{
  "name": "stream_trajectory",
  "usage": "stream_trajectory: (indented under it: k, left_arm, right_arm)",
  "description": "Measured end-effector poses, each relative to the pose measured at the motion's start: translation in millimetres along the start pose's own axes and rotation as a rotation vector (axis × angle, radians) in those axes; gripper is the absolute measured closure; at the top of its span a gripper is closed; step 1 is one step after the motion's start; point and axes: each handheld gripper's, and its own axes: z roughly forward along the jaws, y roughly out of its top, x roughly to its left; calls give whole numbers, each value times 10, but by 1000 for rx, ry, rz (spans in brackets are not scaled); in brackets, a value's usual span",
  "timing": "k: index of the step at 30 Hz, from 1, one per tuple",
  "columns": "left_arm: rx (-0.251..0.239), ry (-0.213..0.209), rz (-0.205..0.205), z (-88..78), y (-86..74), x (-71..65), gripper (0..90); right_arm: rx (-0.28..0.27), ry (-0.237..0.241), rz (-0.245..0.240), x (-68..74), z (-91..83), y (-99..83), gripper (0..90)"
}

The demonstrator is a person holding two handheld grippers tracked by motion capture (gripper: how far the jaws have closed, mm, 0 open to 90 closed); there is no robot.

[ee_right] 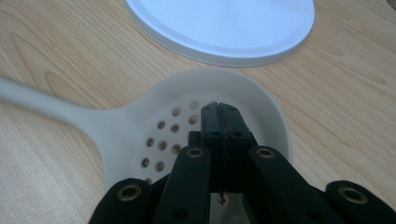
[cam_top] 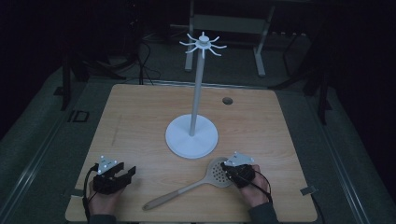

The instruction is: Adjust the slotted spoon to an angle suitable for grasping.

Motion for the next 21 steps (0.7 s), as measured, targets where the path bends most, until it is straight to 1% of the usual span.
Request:
stream_trajectory:
  k: [5,10,15,21]
  left_arm:
    - [-5,2,-4,-6,0,6,459]
    - [-5,3,-4,-4,1,5,459]
    - [-4,3,-4,-3,1,1,459]
    - [-3,3,-2,-3,1,1,459]
  right_arm:
    - [7,-6,9,11,-19,-37,900]
    - [9,-1,14,43,-85,-84,900]
    - [22,6,18,84,-154,-123,900]
    - [28,16,7,132,-209,-166,900]
